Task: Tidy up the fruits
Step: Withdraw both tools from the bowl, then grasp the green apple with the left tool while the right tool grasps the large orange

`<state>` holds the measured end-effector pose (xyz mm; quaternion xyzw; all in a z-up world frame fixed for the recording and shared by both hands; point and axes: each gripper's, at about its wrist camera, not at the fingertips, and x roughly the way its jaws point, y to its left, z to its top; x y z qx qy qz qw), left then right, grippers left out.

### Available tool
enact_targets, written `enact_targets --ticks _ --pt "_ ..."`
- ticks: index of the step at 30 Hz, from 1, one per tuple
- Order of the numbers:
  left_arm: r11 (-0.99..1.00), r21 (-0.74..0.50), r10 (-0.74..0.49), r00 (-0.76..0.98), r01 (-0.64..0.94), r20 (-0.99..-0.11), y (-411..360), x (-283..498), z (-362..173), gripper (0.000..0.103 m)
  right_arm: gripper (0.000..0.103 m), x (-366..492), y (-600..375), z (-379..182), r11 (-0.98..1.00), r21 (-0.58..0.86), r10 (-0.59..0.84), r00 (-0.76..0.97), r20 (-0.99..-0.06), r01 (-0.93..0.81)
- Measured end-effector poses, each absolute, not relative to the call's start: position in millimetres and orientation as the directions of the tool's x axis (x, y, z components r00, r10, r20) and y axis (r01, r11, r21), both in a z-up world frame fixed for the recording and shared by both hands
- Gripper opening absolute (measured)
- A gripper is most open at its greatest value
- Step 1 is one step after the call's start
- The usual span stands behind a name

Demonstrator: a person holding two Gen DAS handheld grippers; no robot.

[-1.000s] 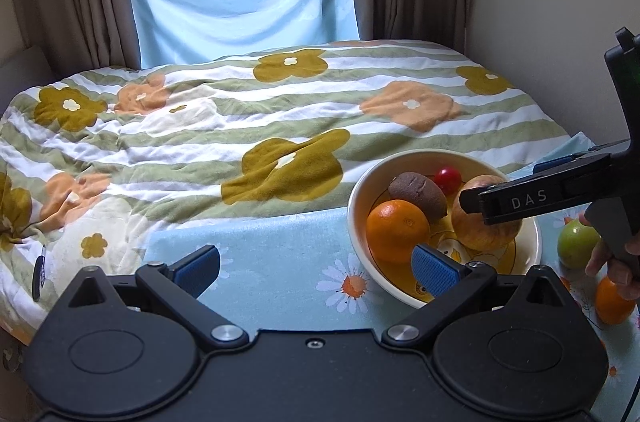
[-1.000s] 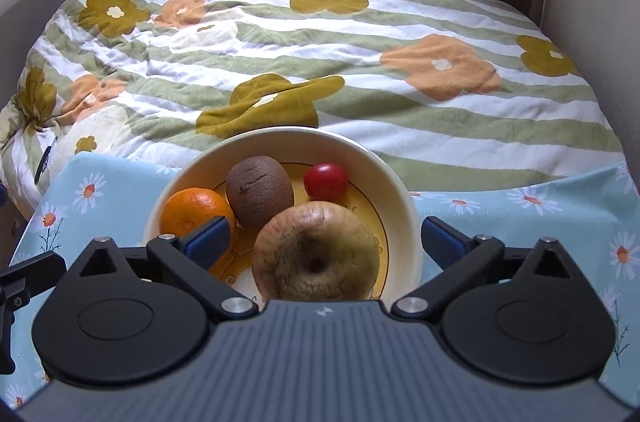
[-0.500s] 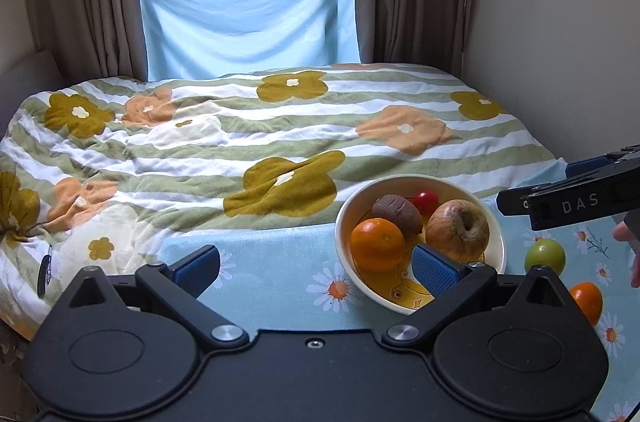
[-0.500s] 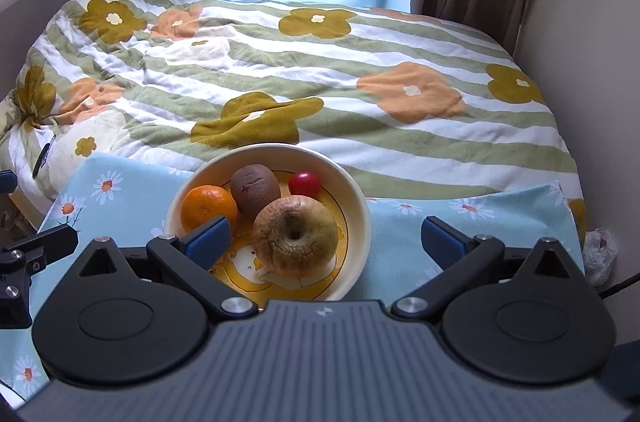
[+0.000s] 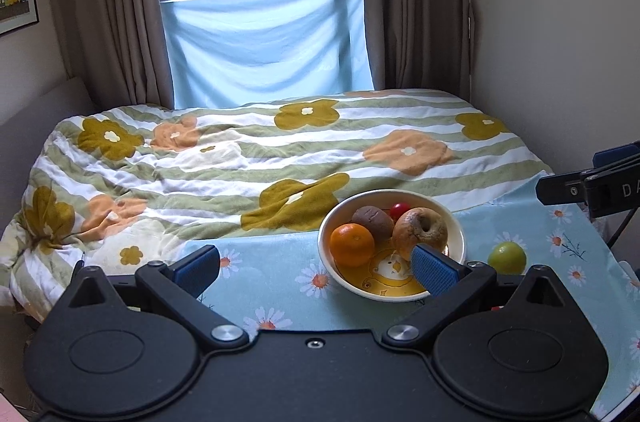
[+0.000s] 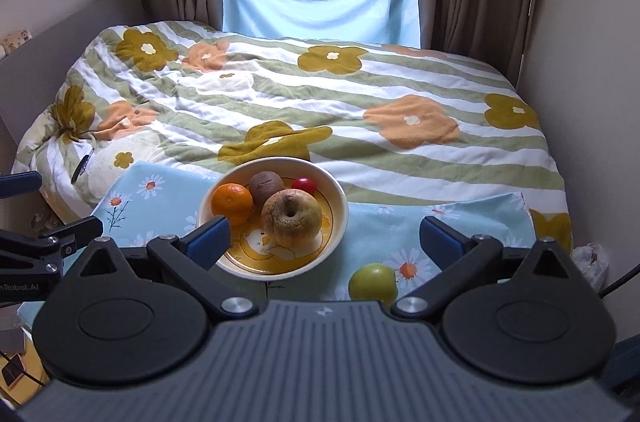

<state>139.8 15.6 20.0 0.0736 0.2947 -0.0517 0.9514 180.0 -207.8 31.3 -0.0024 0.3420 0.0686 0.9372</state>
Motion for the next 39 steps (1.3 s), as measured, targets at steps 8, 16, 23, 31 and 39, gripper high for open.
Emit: enact_targets --ticks 8,16,23,31,39 --pt "0.99 0.097 -0.035 0.836 0.105 -0.547 -21 91 19 0.103 0.103 125 -247 26 0.985 0.038 0.156 0.765 -0.625 -0.17" --pt "0.987 0.125 -0.011 0.831 0.097 -0.557 -54 70 -5 0.103 0.103 105 -285 2 0.976 0.048 0.193 0.754 -0.627 -0.21" --pt "0.982 0.138 -0.021 0.795 0.131 -0.607 -69 90 -47 0.101 0.103 110 -302 -43 0.97 0.074 0.224 0.726 -0.65 -0.233" --pt "0.978 0.136 -0.029 0.749 0.158 -0.661 -74 125 -98 0.095 0.103 134 -302 -97 0.969 0.094 0.23 0.688 -0.688 -0.231" --pt "0.978 0.121 -0.037 0.704 0.173 -0.709 -79 152 -129 0.086 0.098 153 -292 -131 0.963 0.118 0.251 0.647 -0.72 -0.243"
